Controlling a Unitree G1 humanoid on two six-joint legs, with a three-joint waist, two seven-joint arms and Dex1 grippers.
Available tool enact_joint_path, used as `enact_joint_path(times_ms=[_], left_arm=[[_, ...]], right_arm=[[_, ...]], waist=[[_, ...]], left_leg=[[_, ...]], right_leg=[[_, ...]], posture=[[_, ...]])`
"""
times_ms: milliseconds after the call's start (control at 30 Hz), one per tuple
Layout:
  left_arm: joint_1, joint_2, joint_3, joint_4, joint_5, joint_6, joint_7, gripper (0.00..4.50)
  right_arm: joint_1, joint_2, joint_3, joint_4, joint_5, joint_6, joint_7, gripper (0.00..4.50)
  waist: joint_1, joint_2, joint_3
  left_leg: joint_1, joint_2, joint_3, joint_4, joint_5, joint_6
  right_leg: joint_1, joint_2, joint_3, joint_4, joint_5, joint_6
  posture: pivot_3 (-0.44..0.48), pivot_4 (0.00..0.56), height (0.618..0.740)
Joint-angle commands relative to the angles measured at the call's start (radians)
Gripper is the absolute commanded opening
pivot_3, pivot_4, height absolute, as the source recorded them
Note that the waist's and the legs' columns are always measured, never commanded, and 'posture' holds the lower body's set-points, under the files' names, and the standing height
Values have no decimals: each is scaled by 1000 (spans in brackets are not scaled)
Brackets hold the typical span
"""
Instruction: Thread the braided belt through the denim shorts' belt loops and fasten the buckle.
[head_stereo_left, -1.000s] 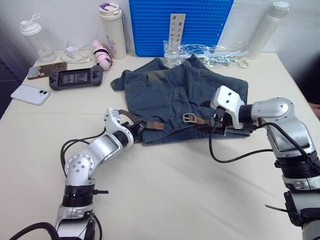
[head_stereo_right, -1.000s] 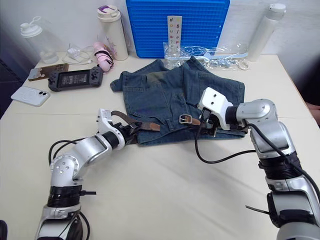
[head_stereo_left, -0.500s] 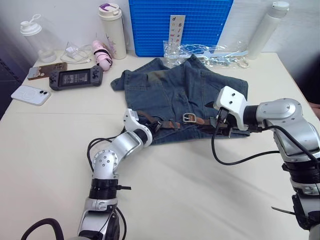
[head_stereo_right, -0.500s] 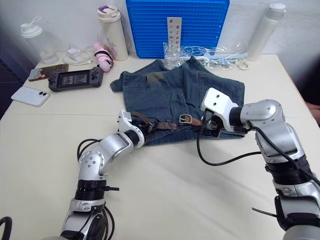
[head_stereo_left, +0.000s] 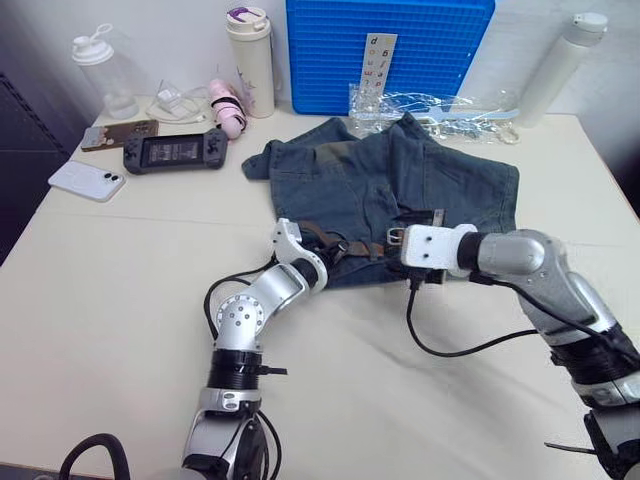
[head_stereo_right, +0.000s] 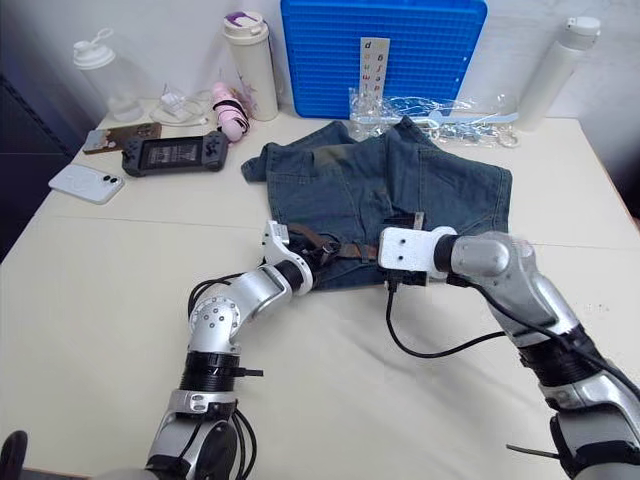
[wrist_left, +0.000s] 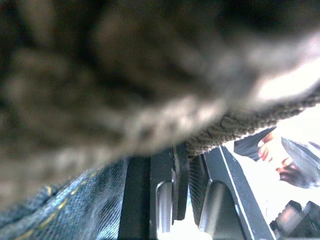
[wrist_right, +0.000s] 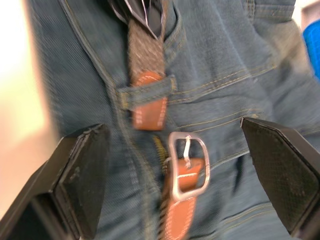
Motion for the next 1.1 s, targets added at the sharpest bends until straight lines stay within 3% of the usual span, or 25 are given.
enact_joint_path(times_ms=[33, 733, 933, 1100], left_arm=[[19, -25, -1, 46, 27, 53, 3, 0], [-5, -96, 80, 52, 119, 100, -16, 0], [5, -153, 155, 73, 62, 52, 21, 0], [38, -171, 152, 64, 31, 44, 29, 0]], right_arm=[[-49, 9, 15, 103, -92, -190, -82, 4415], [-98, 26, 96, 347, -296, -643, -148, 4415], [-154, 8, 158, 484, -435, -849, -245, 4415], [-220, 52, 200, 594, -491, -950, -317, 4415]], waist=[[0, 0, 0], [-5, 0, -1], [-9, 0, -7], [-25, 1, -17]], left_leg=[[0, 0, 0, 0, 0, 0], [3, 0, -3, 0, 0, 0], [4, 0, -3, 0, 0, 0], [5, 1, -3, -1, 0, 0]], right_leg=[[1, 0, 0, 0, 0, 0], [6, 0, -4, -4, 0, 0], [8, 0, -4, -5, 0, 0], [10, 1, -4, -6, 0, 0]], posture=[[0, 150, 689], [0, 150, 689], [0, 150, 689], [0, 150, 689]])
